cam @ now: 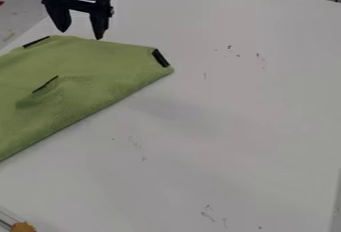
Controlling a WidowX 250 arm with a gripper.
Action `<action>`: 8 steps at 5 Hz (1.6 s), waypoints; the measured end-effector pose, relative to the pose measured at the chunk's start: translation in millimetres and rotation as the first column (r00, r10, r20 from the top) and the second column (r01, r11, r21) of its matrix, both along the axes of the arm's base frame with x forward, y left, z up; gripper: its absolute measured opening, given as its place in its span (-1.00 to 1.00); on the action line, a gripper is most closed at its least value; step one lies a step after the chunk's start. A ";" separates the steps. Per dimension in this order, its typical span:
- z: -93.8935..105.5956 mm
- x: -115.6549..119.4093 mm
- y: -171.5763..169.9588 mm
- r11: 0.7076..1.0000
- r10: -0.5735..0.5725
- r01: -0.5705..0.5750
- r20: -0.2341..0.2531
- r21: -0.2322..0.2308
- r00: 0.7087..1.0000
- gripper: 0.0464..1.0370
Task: Fold the cloth from top left to bottom right
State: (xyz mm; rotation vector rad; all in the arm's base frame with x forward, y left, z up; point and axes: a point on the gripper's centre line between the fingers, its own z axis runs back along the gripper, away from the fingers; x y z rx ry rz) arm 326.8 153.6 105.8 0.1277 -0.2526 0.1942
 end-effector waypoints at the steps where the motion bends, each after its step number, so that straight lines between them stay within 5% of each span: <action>1: -12.4 0.1 -0.8 1.000 -0.004 0.003 -0.031 -0.018 1.000 0.93; 2: -25.9 6.9 37.5 0.999 -0.024 0.022 -0.061 -0.036 0.998 0.93; 5: -49.0 55.9 163.0 0.998 -0.040 0.040 0.009 0.046 0.999 0.93; 8: -81.8 50.0 173.9 0.997 -0.078 0.079 -0.102 0.012 0.992 0.92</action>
